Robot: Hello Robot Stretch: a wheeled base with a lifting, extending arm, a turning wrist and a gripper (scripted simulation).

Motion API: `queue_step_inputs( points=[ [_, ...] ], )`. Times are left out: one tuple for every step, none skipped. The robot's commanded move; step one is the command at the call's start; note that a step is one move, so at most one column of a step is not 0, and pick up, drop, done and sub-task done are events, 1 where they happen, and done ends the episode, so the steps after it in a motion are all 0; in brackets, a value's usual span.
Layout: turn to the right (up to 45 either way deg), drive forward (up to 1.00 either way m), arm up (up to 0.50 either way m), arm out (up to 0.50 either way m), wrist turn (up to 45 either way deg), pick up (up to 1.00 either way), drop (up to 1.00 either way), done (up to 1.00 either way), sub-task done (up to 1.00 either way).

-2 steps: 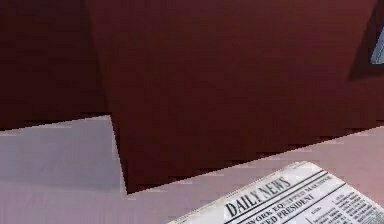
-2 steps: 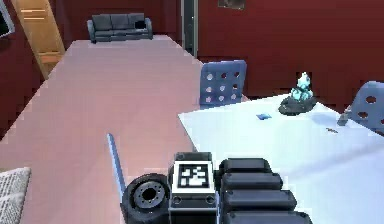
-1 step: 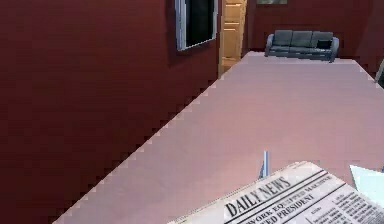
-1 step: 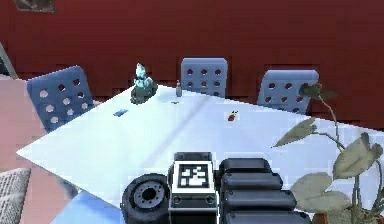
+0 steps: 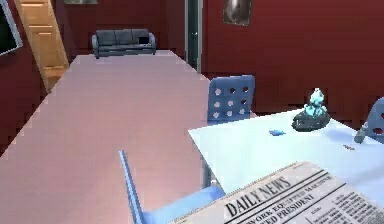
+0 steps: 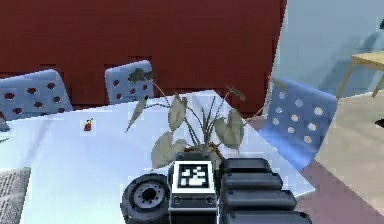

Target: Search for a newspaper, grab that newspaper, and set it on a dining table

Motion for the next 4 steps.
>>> queue_step_inputs(
  points=[
    [27.0,0.00,0.00,0.00,0.0,0.00,0.00,0.00,0.00],
    [-45.0,0.00,0.00,0.00,0.0,0.00,0.00,0.00,0.00],
    [-45.0,0.00,0.00,0.00,0.0,0.00,0.00,0.00,0.00],
    [-3.0,0.00,0.00,0.00,0.0,0.00,0.00,0.00,0.00]
  ],
)
